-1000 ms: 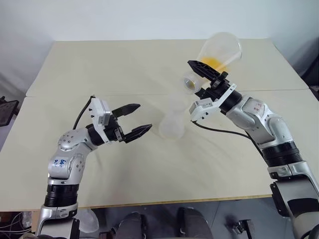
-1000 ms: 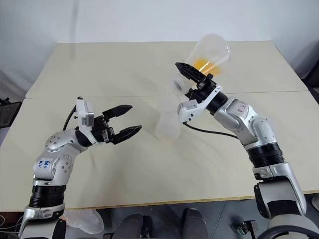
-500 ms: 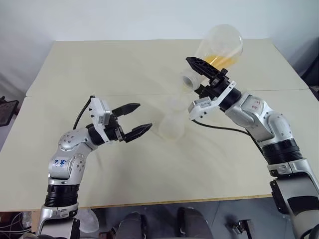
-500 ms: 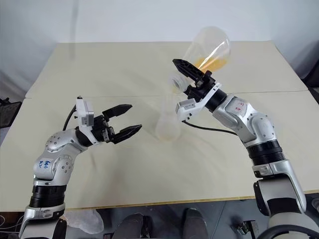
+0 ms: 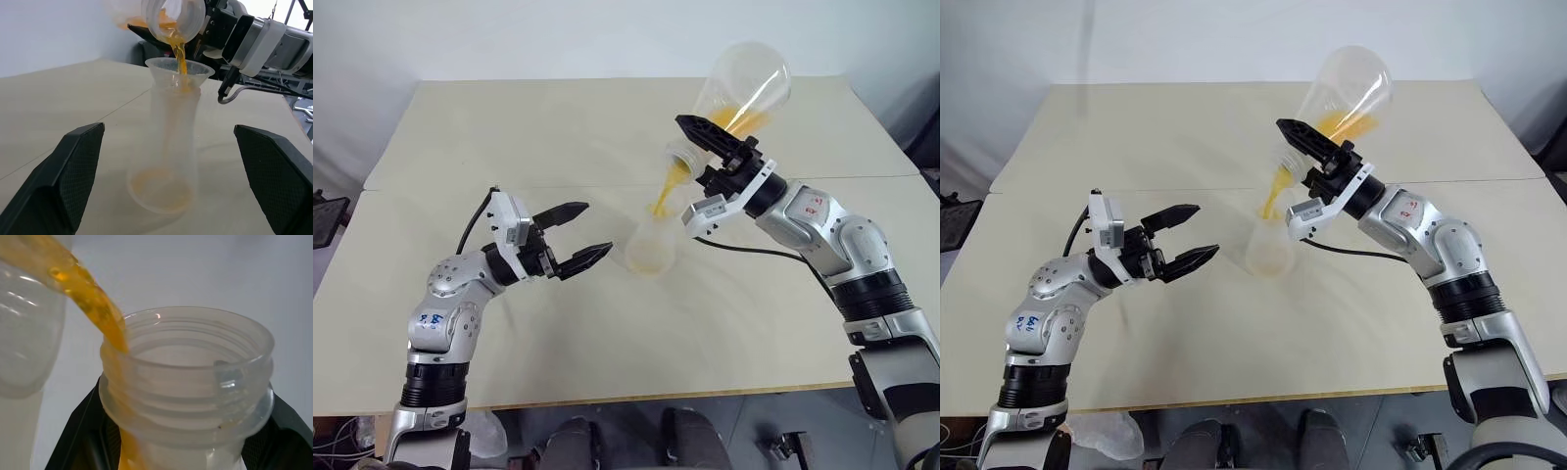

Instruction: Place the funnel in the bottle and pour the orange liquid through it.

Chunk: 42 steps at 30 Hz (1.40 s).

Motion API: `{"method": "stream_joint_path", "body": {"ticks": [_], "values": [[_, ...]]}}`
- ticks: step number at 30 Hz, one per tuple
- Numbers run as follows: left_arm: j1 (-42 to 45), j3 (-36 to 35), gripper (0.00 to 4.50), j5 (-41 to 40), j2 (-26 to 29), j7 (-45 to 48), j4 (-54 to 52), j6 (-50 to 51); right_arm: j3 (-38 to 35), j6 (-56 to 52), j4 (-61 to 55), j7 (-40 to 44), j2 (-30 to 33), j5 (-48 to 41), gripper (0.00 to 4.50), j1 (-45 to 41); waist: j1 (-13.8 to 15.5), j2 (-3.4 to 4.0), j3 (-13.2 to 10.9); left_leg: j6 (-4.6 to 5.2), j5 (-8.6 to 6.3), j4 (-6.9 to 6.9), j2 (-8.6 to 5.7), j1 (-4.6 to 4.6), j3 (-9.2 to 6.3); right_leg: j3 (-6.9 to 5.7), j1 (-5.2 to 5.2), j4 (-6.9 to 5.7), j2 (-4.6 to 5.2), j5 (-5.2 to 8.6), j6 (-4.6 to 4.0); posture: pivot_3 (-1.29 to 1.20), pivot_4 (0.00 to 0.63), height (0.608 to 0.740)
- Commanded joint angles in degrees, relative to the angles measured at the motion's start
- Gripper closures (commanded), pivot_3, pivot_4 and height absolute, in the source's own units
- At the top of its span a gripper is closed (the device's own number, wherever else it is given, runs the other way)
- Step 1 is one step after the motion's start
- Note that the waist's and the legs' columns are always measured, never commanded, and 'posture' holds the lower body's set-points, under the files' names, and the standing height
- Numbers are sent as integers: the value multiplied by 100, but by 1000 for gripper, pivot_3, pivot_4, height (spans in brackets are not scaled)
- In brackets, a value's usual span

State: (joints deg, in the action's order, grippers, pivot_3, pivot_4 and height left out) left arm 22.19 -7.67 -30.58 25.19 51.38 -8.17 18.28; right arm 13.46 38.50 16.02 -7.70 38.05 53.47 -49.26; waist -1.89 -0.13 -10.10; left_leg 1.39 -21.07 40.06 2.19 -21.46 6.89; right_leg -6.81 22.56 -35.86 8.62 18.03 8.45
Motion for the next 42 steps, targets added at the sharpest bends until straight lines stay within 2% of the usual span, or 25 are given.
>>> {"method": "stream_joint_path", "body": {"ticks": [1, 42], "values": [[44, 12, 0, -99, -32, -26, -199, -115, -57, -31, -93, -193, 116, -18, 2009, -163, 1, 0, 0, 0, 0, 0, 0, 0, 0, 0, 0, 0, 0, 0, 0, 0, 150, 740], [-5, 51, 0, -118, -90, -107, -282, -135, 118, -59, 17, -619, 285, 232, 2009, -194, -1, 0, 0, 0, 0, -1, 1, -1, 0, 1, 0, 2, 0, 0, 0, 0, 150, 740]]}}
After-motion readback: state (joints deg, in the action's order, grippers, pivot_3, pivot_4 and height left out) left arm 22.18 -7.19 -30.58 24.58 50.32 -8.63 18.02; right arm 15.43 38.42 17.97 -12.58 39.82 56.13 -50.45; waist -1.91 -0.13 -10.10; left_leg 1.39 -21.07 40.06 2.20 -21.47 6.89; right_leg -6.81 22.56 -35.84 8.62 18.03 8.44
